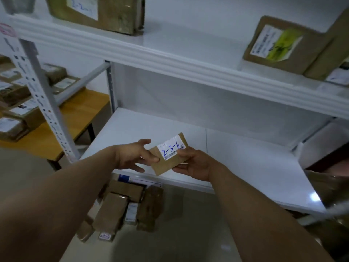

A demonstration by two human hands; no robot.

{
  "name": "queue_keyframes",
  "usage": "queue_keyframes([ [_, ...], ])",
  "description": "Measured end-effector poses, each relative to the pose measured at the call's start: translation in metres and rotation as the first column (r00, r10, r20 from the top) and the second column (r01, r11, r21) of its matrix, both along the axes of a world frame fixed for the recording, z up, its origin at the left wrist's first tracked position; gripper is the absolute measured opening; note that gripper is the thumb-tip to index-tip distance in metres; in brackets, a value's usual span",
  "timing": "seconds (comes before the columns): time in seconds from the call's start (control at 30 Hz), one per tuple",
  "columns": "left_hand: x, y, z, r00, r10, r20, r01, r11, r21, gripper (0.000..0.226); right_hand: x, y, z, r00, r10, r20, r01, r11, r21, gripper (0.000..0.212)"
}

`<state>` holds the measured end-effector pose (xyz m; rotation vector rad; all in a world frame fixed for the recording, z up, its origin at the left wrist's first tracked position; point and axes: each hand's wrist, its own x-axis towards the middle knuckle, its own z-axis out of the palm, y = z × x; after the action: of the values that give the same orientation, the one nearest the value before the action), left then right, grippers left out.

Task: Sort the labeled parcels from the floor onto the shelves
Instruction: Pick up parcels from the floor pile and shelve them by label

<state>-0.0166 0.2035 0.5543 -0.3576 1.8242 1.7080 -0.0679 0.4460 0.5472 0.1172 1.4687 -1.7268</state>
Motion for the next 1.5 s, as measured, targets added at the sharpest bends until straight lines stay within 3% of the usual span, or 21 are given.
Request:
queue_keyframes([
  [0.07, -0.012, 0.027, -0.006, 1.000, 0.013, -0.018, -0.013, 1.000, 0.001, 0.111, -0.002, 0.024, -0.004, 0.997, -0.069, 0.018, 0.068, 0.998, 0.014, 0.050],
  [0.2, -0.042, 0.070, -0.003, 0.996, -0.038, -0.084, 0.030, 0.996, -0.086, 0.085, -0.002, 0.067, -0.003, 0.984, -0.153, -0.095, 0.169, 0.965, 0.198, 0.036],
  [0.33, -0.076, 0.122, -0.005, 0.972, -0.142, -0.188, 0.103, 0.974, -0.200, 0.071, -0.003, 0.106, -0.011, 0.934, -0.292, -0.206, 0.346, 0.886, 0.309, 0.048],
  [0.43, -0.088, 0.172, -0.015, 0.929, -0.249, -0.275, 0.158, 0.937, -0.312, 0.077, 0.002, 0.141, -0.022, 0.871, -0.436, -0.225, 0.488, 0.815, 0.311, 0.054],
  [0.73, -0.114, 0.328, -0.042, 0.966, -0.201, -0.162, 0.178, 0.973, -0.146, 0.092, -0.004, 0.275, -0.058, 0.719, -0.681, -0.137, 0.689, 0.673, 0.270, 0.028],
  [0.83, -0.135, 0.385, -0.059, 0.977, -0.202, -0.074, 0.186, 0.966, -0.180, 0.060, -0.029, 0.331, -0.067, 0.697, -0.704, -0.135, 0.706, 0.641, 0.302, 0.037],
  [0.93, -0.150, 0.450, -0.073, 0.992, -0.104, 0.074, 0.113, 0.986, -0.124, 0.032, -0.053, 0.390, -0.087, 0.729, -0.659, -0.184, 0.665, 0.621, 0.415, 0.031],
  [1.1, -0.168, 0.554, -0.088, 0.961, 0.016, 0.275, -0.034, 0.998, 0.059, 0.014, -0.082, 0.485, -0.113, 0.802, -0.532, -0.270, 0.581, 0.593, 0.557, 0.022],
  [1.13, -0.175, 0.569, -0.095, 0.952, 0.033, 0.304, -0.064, 0.994, 0.092, 0.017, -0.090, 0.501, -0.118, 0.816, -0.500, -0.292, 0.566, 0.587, 0.579, 0.021],
  [1.23, -0.198, 0.599, -0.118, 0.928, 0.076, 0.365, -0.131, 0.983, 0.129, 0.057, -0.112, 0.534, -0.133, 0.842, -0.489, -0.227, 0.516, 0.608, 0.603, 0.015],
  [1.3, -0.213, 0.614, -0.131, 0.929, 0.086, 0.359, -0.131, 0.986, 0.103, 0.070, -0.128, 0.549, -0.145, 0.840, -0.519, -0.158, 0.505, 0.643, 0.576, 0.024],
  [1.4, -0.234, 0.629, -0.149, 0.932, 0.091, 0.352, -0.128, 0.988, 0.083, 0.079, -0.149, 0.561, -0.150, 0.820, -0.563, -0.100, 0.530, 0.681, 0.505, 0.023],
  [1.5, -0.242, 0.637, -0.162, 0.919, 0.093, 0.384, -0.140, 0.985, 0.097, 0.069, -0.157, 0.567, -0.156, 0.827, -0.559, -0.048, 0.503, 0.701, 0.506, 0.019],
])
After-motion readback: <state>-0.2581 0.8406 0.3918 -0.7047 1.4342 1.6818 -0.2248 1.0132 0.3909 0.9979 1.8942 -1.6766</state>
